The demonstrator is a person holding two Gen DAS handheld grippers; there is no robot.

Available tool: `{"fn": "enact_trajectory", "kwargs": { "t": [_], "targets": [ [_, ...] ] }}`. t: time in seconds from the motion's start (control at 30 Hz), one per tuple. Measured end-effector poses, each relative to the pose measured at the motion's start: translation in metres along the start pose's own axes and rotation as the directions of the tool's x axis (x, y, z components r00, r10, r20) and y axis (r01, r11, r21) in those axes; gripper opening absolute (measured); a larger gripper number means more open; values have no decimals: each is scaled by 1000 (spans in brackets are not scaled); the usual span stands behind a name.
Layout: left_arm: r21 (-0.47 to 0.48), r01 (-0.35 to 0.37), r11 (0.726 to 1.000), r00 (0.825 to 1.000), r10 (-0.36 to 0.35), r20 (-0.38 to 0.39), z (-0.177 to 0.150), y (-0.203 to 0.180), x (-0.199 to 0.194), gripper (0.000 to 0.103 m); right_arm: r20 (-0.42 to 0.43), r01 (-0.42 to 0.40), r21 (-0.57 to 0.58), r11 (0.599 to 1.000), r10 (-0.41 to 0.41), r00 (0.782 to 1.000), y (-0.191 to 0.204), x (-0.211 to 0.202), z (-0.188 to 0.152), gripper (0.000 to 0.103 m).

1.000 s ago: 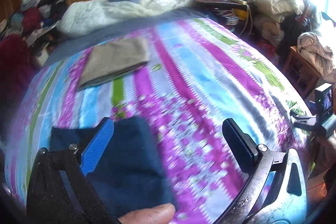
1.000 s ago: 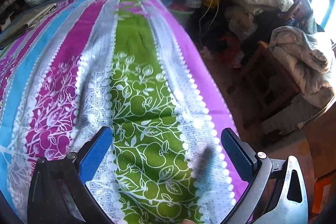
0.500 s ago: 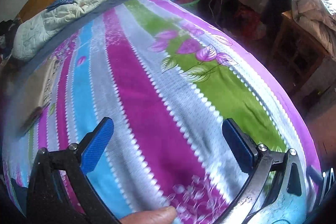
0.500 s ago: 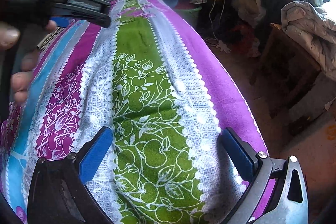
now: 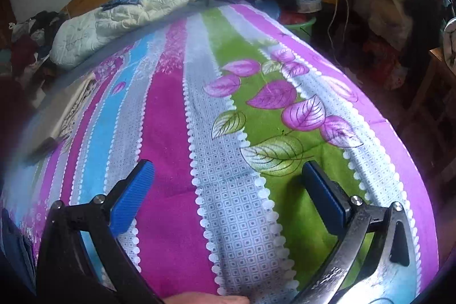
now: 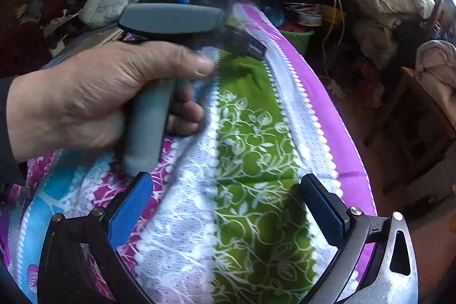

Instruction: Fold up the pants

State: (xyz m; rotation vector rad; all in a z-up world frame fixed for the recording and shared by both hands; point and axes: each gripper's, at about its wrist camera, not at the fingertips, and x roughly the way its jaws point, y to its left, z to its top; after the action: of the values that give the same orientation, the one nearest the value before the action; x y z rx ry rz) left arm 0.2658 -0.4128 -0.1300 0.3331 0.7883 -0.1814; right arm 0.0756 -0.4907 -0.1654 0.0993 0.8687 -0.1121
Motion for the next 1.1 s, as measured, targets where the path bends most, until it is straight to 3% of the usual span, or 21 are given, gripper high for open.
{"fn": "enact_trajectory", "kwargs": {
  "t": [0.07, 0.2, 0.27, 0.33, 0.4, 0.5, 0.63, 0.7, 0.8, 0.87, 0.97, 1.1],
  "targets": [
    [-46, 54, 997, 998, -55, -12, -4, 7, 7, 103, -33, -9, -23, 1000, 8, 999, 10, 9, 3, 103],
    [-34, 101, 994, 995, -101, -15, -3, 9, 7, 103, -36, -26, -4, 1000, 26, 999, 16, 11, 8, 103],
    [-56, 119, 991, 992, -121, -44, 0, 11, 13, 103, -43, -103, -22, 994, 102, 994, 28, 9, 9, 103],
    [-101, 111, 989, 991, -118, -59, 4, 13, 17, 103, -47, -66, -67, 996, 63, 997, 36, 12, 6, 103],
    [-139, 109, 984, 990, -120, -69, 2, 12, 20, 103, -78, 58, -91, 994, -65, 995, 37, 24, 5, 103],
    [-152, 94, 984, 991, -107, -80, 0, 10, 19, 103, -80, 105, -99, 989, -113, 990, 39, 29, 10, 103],
    [-198, 53, 979, 990, -78, -118, 3, 10, 20, 103, -90, 44, -24, 999, -46, 995, 42, 42, 24, 103],
    [-235, 35, 971, 987, -70, -142, 4, 10, 21, 103, -100, 61, -3, 998, -61, 993, 40, 50, 29, 103],
    [-232, 29, 972, 994, -54, -100, -1, 9, 20, 103, -100, 79, -3, 997, -79, 992, 40, 62, 36, 103],
    [-240, 37, 970, 996, -54, -65, -6, 10, 19, 103, -87, 40, -15, 999, -41, 995, 43, 65, 43, 103],
    [-290, 93, 952, 991, -116, -65, -7, 20, 22, 103, -84, 54, 1, 999, -54, 995, 40, 70, 43, 103],
    [-283, 84, 955, 992, -107, -67, -7, 17, 22, 103, -82, 72, -1, 997, -72, 994, 41, 77, 50, 103]
  ]
}}
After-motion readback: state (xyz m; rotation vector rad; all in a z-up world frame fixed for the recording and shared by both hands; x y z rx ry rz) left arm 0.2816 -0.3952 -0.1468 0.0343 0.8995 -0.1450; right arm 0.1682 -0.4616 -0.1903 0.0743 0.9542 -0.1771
